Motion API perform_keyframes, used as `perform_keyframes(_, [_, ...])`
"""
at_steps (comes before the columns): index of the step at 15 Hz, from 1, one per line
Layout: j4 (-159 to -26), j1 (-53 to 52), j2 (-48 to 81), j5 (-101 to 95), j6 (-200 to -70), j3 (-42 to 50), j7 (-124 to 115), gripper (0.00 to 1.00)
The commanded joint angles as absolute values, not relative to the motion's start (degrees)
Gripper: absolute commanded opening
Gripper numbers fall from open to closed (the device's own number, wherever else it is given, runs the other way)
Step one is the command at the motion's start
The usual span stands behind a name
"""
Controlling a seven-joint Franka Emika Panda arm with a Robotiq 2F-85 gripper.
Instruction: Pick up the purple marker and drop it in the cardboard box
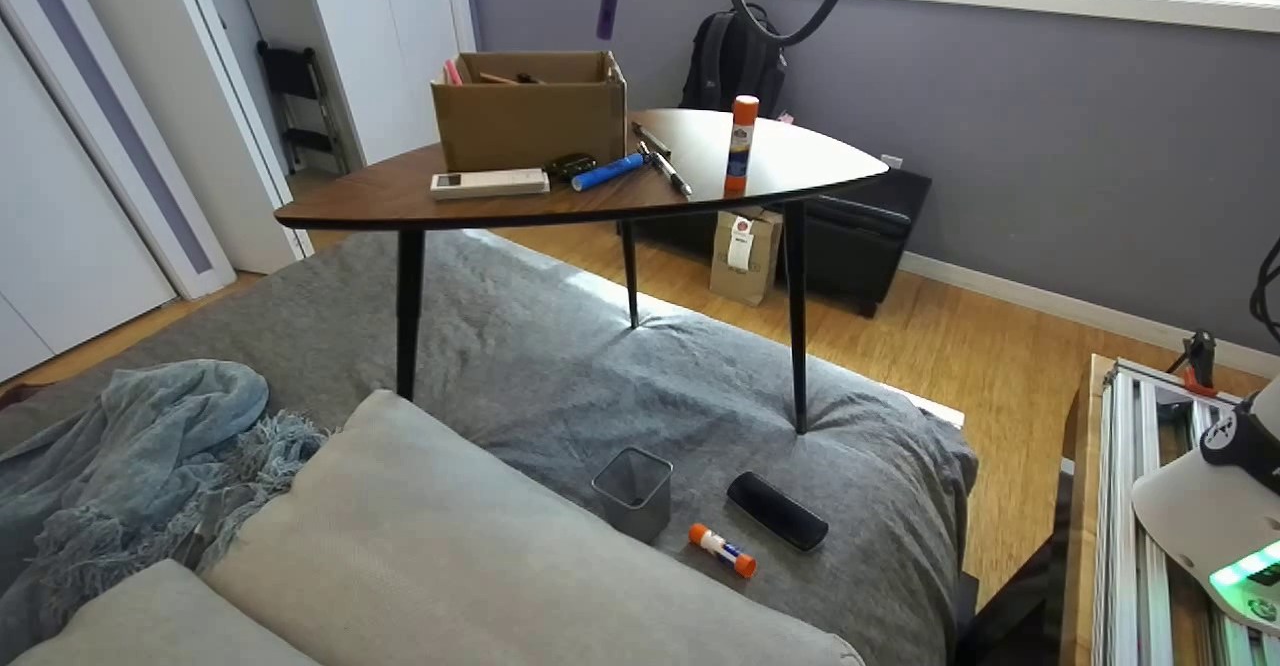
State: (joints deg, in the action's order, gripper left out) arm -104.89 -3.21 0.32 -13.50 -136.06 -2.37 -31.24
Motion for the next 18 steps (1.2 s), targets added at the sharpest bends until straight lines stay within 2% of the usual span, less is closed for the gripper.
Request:
perform_keyframes(1, [-101.72,-2.98,3.29,-16.94,-138.07,-2.26,-32.75,0.05])
perform_keyframes(9, [-85.89,-4.32,16.51,-20.96,-139.02,0.48,-33.54,0.05])
perform_keyframes(16, [-76.73,-6.87,29.59,-18.21,-156.24,6.74,-41.61,0.05])
perform_keyframes(18, [-75.48,-5.41,32.2,-18.72,-158.88,5.35,-44.55,0.05])
